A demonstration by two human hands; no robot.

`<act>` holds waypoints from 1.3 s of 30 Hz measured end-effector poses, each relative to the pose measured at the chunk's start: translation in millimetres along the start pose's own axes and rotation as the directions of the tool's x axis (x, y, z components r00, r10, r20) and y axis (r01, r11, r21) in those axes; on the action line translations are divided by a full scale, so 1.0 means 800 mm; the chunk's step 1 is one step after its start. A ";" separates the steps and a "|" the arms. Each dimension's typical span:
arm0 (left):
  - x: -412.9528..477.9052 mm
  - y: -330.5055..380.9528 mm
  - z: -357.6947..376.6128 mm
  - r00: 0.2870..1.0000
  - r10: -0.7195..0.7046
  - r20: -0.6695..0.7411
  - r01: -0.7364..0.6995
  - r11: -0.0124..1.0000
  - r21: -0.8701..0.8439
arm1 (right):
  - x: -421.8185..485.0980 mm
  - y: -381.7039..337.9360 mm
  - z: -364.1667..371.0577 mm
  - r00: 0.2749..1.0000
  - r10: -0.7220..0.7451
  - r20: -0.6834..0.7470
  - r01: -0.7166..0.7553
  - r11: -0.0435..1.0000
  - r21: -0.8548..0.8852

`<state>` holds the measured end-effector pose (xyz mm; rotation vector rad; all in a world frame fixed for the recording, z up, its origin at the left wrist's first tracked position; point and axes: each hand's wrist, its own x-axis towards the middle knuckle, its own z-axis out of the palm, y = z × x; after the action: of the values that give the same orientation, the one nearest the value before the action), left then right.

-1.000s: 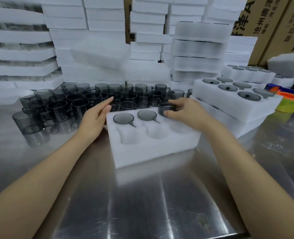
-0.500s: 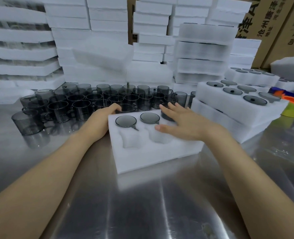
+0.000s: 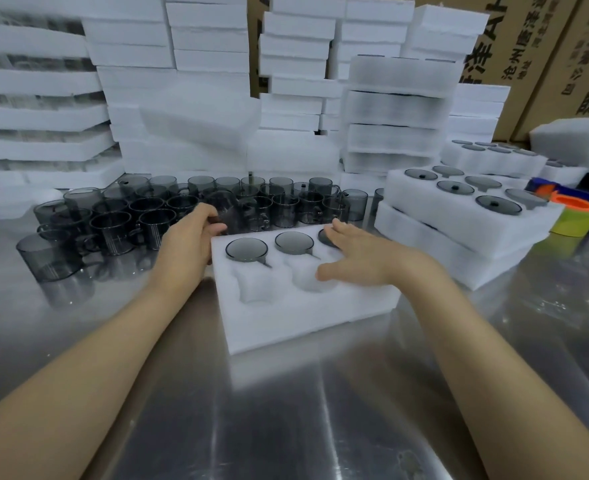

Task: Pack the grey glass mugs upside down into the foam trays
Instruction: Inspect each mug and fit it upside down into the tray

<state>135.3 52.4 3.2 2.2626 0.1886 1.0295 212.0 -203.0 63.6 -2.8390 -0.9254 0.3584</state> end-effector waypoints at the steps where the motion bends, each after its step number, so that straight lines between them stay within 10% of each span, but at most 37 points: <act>1: -0.001 0.003 0.000 0.995 0.029 -0.098 -0.030 1.000 -0.007 | 0.001 -0.002 0.004 0.999 0.024 -0.044 -0.024 1.000 0.006; 7: -0.012 0.033 -0.011 0.956 0.024 -0.292 -0.083 0.978 -0.192 | 0.005 -0.010 0.023 0.824 0.086 -0.560 -0.022 0.992 0.121; 12: -0.029 0.068 -0.013 0.967 0.174 -0.188 -0.184 0.982 -0.041 | -0.003 0.011 0.018 0.926 -0.204 -0.318 0.250 0.962 0.113; 20: -0.038 0.078 -0.008 0.812 0.583 0.032 -0.561 0.764 0.319 | -0.001 -0.006 0.022 0.760 -0.294 -0.580 0.469 0.865 0.176; 35: -0.040 0.076 0.009 0.933 0.359 -0.004 -0.355 0.922 0.153 | -0.012 -0.030 0.032 0.387 -0.467 -0.795 0.648 0.751 -0.126; 39: -0.043 0.080 0.011 0.941 0.339 -0.004 -0.334 0.929 0.161 | -0.012 -0.033 0.032 0.382 -0.456 -0.803 0.666 0.739 -0.103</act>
<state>109.8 -14.9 16.1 2.4801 -0.1152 1.2658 182.9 -186.5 46.0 -1.8567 -1.3780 -0.7838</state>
